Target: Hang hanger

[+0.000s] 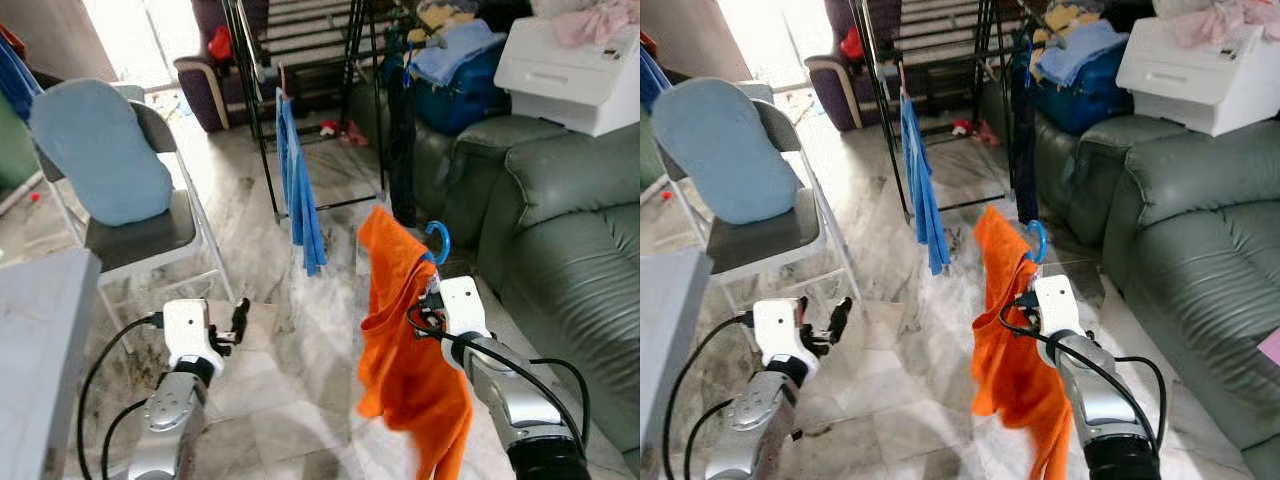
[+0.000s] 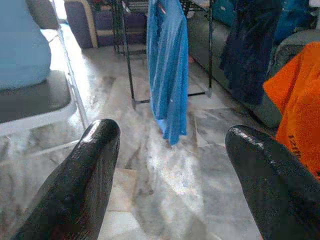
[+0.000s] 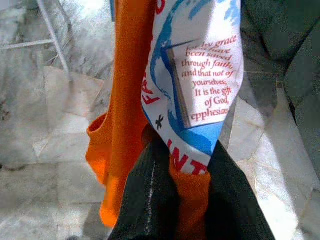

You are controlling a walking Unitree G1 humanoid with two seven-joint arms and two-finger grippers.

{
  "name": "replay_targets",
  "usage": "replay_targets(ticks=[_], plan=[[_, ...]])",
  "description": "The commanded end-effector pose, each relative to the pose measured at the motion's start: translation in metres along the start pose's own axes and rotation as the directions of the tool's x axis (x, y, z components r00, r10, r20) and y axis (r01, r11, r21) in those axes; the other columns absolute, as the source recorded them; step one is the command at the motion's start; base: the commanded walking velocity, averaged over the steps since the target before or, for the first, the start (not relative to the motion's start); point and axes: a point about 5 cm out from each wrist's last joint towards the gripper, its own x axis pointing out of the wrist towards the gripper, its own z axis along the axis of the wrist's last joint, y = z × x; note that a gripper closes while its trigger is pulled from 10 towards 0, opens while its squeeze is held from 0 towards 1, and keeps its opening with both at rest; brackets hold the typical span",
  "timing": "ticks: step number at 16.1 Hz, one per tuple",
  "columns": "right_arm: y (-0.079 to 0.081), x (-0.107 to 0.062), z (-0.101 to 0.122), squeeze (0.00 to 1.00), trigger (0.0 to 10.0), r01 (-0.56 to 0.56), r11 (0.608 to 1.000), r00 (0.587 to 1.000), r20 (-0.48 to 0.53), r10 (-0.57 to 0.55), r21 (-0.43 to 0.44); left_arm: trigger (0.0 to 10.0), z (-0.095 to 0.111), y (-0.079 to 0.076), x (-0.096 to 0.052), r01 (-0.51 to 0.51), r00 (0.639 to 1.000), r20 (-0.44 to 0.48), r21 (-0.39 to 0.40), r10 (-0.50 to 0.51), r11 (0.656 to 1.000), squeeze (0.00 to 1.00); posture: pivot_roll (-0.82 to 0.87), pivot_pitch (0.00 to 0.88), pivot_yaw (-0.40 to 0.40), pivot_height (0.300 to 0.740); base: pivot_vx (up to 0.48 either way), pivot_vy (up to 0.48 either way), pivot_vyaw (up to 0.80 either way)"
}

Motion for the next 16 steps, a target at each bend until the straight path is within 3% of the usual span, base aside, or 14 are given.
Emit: replay_targets(ticks=[1, 7, 16], plan=[[-0.001, -0.001, 0.014, 0.0, 10.0, 0.015, 1.0, 0.999, 0.052, -0.016, 0.008, 10.0, 0.008, 0.001, 0.003, -0.003, 1.0, 0.021, 0.007, 0.002, 1.0, 0.0, -0.11, 0.0, 0.108, 0.74, 0.364, 0.0, 0.0], [-0.009, 0.002, 0.023, 0.0, 10.0, 0.07, 0.998, 0.995, 0.067, -0.07, -0.004, 10.0, 0.008, -0.001, 0.007, -0.046, 0.999, 0.017, -0.008, 0.046, 0.999, 0.0, -0.1, 0.0, 0.093, 0.74, 0.377, 0.083, 0.0], [-0.003, 0.009, 0.024, 0.0, 10.0, 0.076, 0.997, 0.995, 0.067, -0.076, 0.005, 10.0, 0.008, 0.0, 0.015, -0.09, 0.996, 0.007, -0.021, 0.09, 0.996, 0.0, -0.11, 0.0, 0.091, 0.74, 0.417, 0.027, 0.28]])
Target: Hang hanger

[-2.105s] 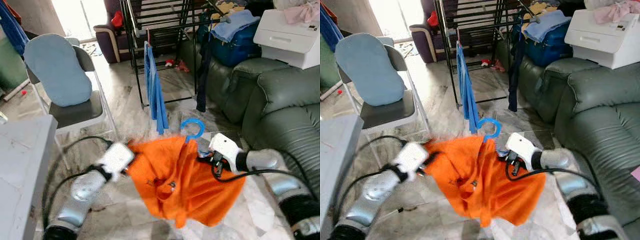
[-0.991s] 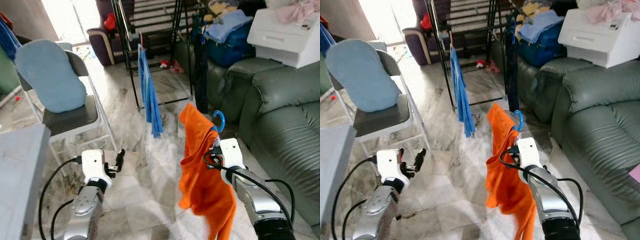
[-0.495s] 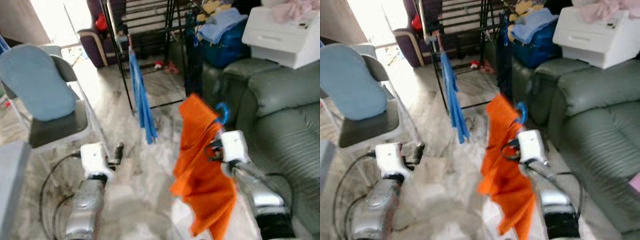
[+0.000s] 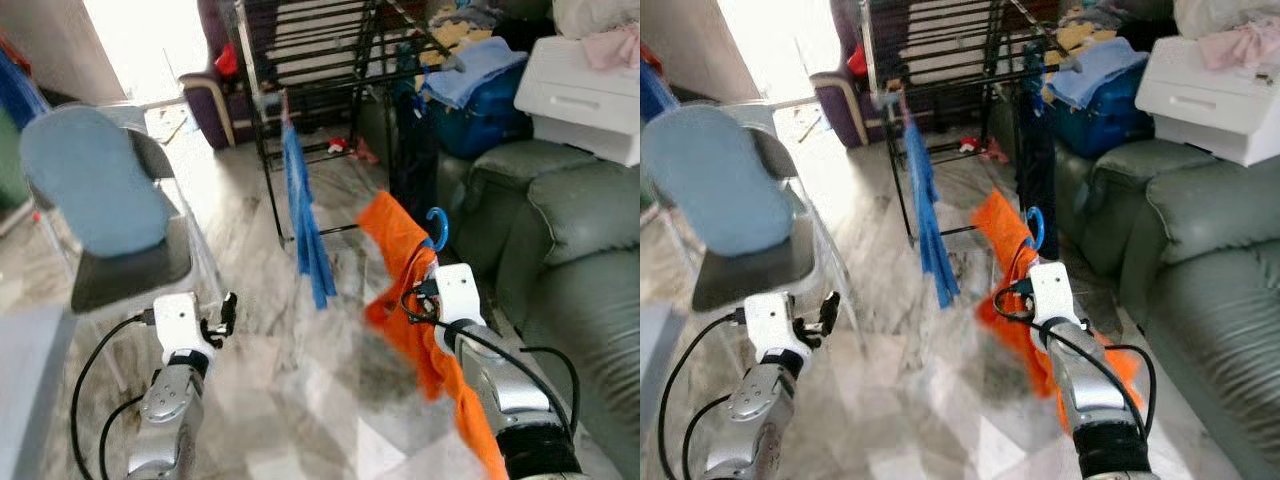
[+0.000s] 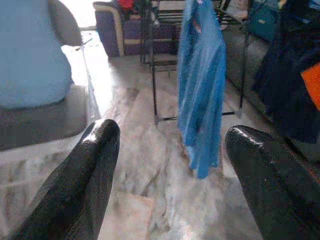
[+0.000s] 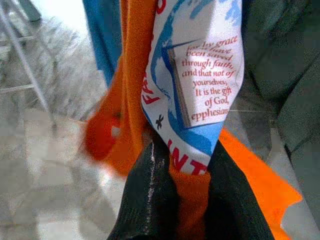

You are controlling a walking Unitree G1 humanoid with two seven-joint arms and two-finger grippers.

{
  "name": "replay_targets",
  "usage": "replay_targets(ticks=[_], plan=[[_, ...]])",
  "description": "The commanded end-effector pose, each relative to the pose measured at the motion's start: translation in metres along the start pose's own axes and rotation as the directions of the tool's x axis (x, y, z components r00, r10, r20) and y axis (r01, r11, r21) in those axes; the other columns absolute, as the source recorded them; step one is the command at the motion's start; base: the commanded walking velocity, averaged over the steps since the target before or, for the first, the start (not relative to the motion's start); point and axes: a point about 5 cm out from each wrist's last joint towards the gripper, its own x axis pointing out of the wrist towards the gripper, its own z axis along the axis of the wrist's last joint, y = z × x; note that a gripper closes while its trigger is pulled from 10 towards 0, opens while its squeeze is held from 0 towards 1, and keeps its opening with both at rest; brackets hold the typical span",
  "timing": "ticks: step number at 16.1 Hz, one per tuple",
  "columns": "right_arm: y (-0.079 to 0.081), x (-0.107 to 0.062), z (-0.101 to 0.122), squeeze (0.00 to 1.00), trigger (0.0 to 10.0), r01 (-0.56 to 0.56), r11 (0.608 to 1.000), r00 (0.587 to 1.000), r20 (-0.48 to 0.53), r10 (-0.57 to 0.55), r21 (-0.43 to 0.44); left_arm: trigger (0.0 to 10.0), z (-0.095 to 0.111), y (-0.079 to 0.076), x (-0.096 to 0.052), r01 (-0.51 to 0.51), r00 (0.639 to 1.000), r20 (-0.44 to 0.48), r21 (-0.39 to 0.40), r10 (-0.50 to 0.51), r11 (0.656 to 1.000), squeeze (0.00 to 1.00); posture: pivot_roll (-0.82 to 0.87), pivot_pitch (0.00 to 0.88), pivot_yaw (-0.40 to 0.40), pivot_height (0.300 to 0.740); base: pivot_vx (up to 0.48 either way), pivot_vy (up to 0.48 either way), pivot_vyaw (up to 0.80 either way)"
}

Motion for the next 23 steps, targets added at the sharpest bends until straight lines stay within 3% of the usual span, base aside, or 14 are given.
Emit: replay_targets(ticks=[1, 11, 16, 21, 23], plan=[[-0.004, 0.002, 0.008, 0.0, 10.0, 0.022, 1.0, 0.999, 0.026, -0.022, 0.004, 10.0, -0.001, -0.004, 0.002, -0.001, 1.0, -0.006, 0.007, 0.001, 1.0, 0.0, -0.11, 0.0, 0.091, 0.74, 0.465, 0.0, 0.0], [0.0, 0.006, 0.007, 0.0, 10.0, 0.015, 1.0, 0.999, 0.028, -0.015, 0.009, 10.0, -0.004, -0.006, 0.007, -0.02, 0.999, -0.047, 0.03, 0.021, 0.999, 0.0, -0.11, 0.0, 0.099, 0.74, 0.48, 0.0, 0.0], [0.014, 0.006, 0.006, 0.0, 10.0, -0.068, 0.997, 0.997, 0.032, 0.069, -0.032, 10.0, -0.009, -0.005, 0.009, -0.04, 0.996, -0.081, 0.045, 0.043, 0.998, 0.0, -0.11, 0.0, 0.098, 0.74, 0.48, 0.0, 0.2], [0.009, 0.007, 0.006, 0.0, 10.0, -0.042, 0.998, 0.999, 0.022, 0.043, -0.039, 10.0, -0.011, -0.006, 0.008, -0.071, 0.993, -0.093, 0.027, 0.073, 0.997, 0.0, -0.1, 0.0, 0.066, 0.74, 0.474, 0.0, 0.12], [0.001, 0.013, 0.011, 0.0, 10.0, 0.024, 0.999, 0.999, 0.03, -0.023, -0.031, 10.0, -0.014, -0.004, 0.004, -0.09, 0.991, -0.101, 0.028, 0.092, 0.996, 0.0, -0.08, 0.0, 0.033, 0.74, 0.472, 0.0, 0.0]])
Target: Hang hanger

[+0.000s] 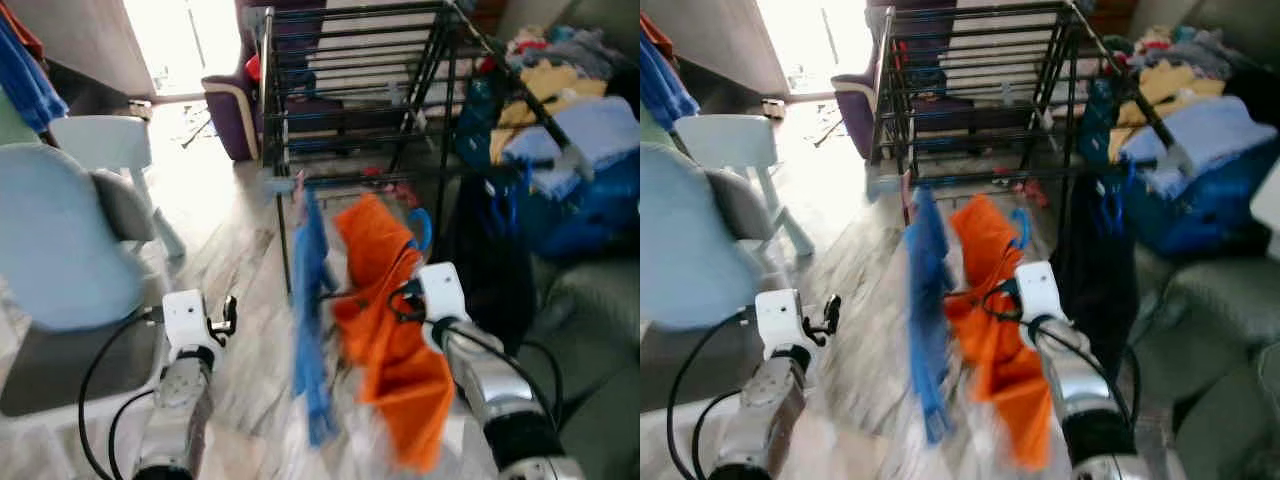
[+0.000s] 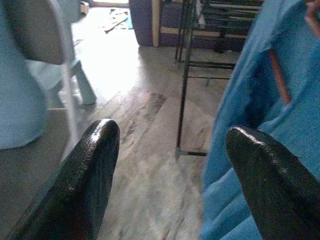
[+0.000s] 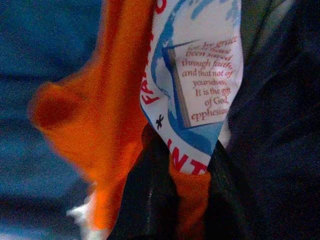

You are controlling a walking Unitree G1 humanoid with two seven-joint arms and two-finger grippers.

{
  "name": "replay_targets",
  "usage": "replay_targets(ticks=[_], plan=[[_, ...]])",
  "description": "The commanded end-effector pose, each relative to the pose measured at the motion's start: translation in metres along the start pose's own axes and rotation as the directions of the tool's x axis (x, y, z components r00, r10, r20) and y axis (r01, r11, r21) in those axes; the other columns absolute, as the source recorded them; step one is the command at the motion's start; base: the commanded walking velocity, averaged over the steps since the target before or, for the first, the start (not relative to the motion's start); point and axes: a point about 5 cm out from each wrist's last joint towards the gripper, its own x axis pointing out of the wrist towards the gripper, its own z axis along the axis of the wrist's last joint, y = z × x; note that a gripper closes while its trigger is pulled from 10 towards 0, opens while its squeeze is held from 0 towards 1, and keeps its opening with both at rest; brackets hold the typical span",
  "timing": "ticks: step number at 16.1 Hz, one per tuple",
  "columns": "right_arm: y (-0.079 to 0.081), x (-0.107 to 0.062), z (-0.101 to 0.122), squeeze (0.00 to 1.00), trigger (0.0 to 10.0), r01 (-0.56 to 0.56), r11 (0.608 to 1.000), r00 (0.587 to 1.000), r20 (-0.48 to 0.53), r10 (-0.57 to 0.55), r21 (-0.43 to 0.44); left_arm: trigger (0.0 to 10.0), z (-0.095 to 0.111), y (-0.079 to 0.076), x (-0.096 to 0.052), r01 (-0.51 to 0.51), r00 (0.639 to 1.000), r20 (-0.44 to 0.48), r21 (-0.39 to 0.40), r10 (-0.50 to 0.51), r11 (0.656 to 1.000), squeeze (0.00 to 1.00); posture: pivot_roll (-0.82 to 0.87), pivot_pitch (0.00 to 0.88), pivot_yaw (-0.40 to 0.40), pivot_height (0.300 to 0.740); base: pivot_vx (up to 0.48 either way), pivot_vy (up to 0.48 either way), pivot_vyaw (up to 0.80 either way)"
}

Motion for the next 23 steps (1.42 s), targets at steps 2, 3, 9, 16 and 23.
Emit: replay_targets(ticks=[2, 3, 9, 16, 23], plan=[[-0.016, 0.003, 0.017, 0.0, 10.0, 0.072, 0.997, 0.996, 0.057, -0.072, 0.005, 10.0, 0.0, 0.002, -0.003, -0.019, 1.0, 0.003, -0.009, 0.019, 1.0, 0.0, -0.06, 0.0, 0.015, 0.74, 0.472, 0.0, 0.0], [-0.018, 0.005, 0.021, 0.0, 10.0, 0.079, 0.997, 0.995, 0.066, -0.079, -0.002, 10.0, 0.0, 0.003, -0.003, -0.027, 1.0, 0.009, -0.019, 0.028, 0.999, 0.0, -0.06, 0.0, 0.016, 0.74, 0.472, 0.0, 0.0], [-0.027, 0.022, 0.034, 0.0, 10.0, 0.081, 0.994, 0.996, -0.032, -0.079, 0.076, 10.0, 0.008, -0.002, -0.001, 0.021, 1.0, 0.024, -0.04, -0.02, 0.999, 0.0, -0.05, 0.0, 0.049, 0.74, 0.0, 0.0, 0.0], [-0.014, 0.029, -0.002, 0.0, 10.0, -0.023, 0.942, 0.966, -0.234, 0.106, 0.335, 10.0, 0.003, 0.0, -0.006, 0.027, 0.999, -0.015, -0.051, -0.028, 0.998, 0.0, -0.02, 0.0, 0.035, 0.74, 0.0, 0.0, 0.0], [-0.043, 0.004, -0.003, 1.0, 10.0, 0.126, 0.985, 0.987, 0.113, -0.113, -0.116, 10.0, 0.001, 0.0, -0.008, 0.007, 1.0, -0.024, 0.0, -0.007, 1.0, 0.0, -0.07, 0.0, 0.074, 0.74, 0.0, 0.0, 0.0]])
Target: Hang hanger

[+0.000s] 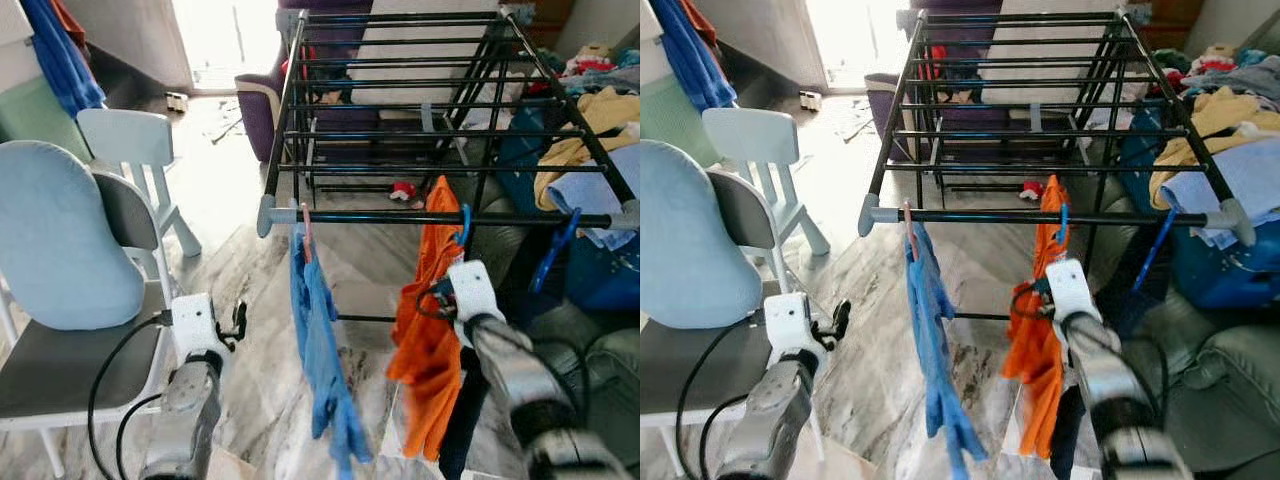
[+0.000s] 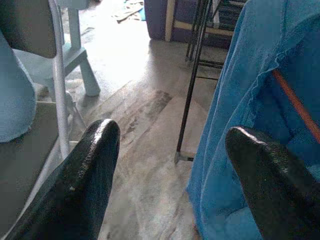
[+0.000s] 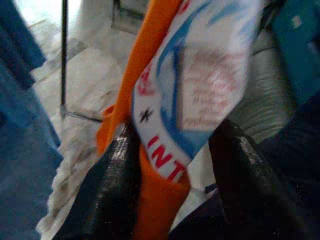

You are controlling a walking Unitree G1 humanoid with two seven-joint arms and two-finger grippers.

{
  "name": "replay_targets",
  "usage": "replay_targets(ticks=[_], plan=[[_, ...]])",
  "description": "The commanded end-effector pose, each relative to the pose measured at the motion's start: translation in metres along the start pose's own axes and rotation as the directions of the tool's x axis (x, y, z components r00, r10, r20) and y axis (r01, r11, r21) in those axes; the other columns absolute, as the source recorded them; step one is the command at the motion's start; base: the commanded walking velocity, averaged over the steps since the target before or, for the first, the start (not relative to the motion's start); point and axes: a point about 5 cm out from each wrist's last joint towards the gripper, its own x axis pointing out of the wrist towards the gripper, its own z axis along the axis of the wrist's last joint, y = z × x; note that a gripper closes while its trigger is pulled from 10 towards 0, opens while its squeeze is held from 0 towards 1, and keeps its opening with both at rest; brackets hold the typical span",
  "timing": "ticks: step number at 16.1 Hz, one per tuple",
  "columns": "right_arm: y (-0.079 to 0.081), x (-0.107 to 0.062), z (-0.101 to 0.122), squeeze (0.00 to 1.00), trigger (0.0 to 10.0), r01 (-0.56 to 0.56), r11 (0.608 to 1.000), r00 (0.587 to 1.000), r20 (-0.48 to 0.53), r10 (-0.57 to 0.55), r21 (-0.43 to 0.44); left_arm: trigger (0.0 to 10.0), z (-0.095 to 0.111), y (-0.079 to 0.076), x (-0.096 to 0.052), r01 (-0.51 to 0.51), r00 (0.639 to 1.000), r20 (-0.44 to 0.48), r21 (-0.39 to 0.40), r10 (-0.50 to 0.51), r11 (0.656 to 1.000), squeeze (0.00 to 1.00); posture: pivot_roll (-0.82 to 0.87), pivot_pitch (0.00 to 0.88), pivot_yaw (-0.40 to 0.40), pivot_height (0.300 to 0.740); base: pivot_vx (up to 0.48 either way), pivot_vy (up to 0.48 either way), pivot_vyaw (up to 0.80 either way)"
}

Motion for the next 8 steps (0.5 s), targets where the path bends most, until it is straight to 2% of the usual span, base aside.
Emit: replay_targets(ticks=[1, 3, 6, 8], plan=[[0.0, -0.004, 0.01, 1.0, 10.0, 0.022, 1.0, 0.997, 0.075, -0.021, -0.009, 10.0, 0.003, 0.008, -0.004, -0.032, 0.999, 0.022, 0.021, 0.031, 0.999, 0.0, -0.08, 0.0, 0.082, 0.74, 0.0, 0.0, 0.0], [-0.002, -0.013, 0.007, 1.0, 10.0, 0.06, 0.998, 0.992, 0.112, -0.059, -0.001, 10.0, -0.003, 0.014, -0.012, -0.063, 0.998, 0.026, 0.032, 0.062, 0.997, 0.0, -0.07, 0.0, 0.056, 0.74, 0.0, 0.0, 0.0], [-0.004, -0.011, 0.017, 1.0, 10.0, 0.083, 0.996, 0.99, 0.116, -0.084, 0.015, 10.0, -0.009, 0.009, -0.018, -0.094, 0.995, 0.018, 0.017, 0.093, 0.995, 0.0, -0.05, 0.0, 0.021, 0.74, 0.0, 0.0, 0.0], [-0.02, -0.016, 0.015, 1.0, 10.0, 0.177, 0.981, 0.976, 0.111, -0.185, 0.078, 10.0, -0.007, 0.007, -0.017, -0.063, 0.998, 0.023, 0.038, 0.062, 0.997, 0.0, -0.07, 0.0, 0.051, 0.74, 0.0, 0.0, 0.0]])
